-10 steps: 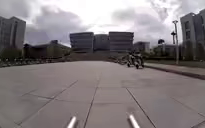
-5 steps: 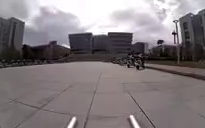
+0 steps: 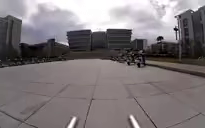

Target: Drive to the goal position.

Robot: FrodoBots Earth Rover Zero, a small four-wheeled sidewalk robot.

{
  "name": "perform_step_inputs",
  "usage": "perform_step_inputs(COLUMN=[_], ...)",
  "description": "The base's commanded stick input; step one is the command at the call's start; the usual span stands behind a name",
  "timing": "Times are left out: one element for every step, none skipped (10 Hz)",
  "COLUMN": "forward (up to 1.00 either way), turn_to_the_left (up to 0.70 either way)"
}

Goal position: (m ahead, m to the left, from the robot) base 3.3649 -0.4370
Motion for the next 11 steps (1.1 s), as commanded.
perform_step_inputs(forward=[0.70, 0.70, 0.70, 0.70, 0.70, 0.70, 0.70, 0.70, 0.70, 0.70, 0.70], turn_to_the_left=[0.04, 0.04, 0.04, 0.04, 0.04, 0.04, 0.04, 0.06, 0.10, 0.14, 0.18])
